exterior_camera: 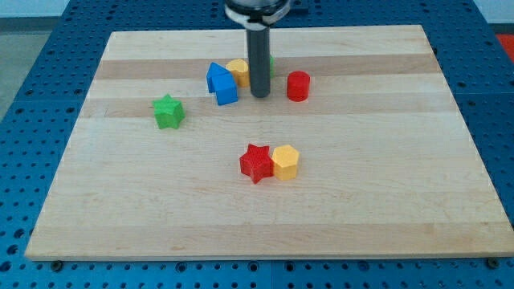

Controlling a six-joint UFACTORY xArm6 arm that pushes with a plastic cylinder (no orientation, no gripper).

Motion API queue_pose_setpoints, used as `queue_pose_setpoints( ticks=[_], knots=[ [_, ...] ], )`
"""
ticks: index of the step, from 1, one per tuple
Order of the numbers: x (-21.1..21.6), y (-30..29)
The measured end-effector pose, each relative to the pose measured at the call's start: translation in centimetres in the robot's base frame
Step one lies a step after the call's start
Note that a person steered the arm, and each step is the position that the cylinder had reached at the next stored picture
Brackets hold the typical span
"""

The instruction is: Push red circle parallel to the yellow hexagon

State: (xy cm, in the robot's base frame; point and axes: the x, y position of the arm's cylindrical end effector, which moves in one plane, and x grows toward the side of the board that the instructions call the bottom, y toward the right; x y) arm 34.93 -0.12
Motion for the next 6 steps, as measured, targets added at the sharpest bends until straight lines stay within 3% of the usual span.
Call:
queue_pose_setpoints(
  ticks=[1,2,3,4,5,6],
  knots=[
    [-0.3,3.4],
    [2.8,7.3],
    [2.0,7.4],
    [-3.2,7.3],
    [-3.7,10.2],
    [1.7,10.4]
  ],
)
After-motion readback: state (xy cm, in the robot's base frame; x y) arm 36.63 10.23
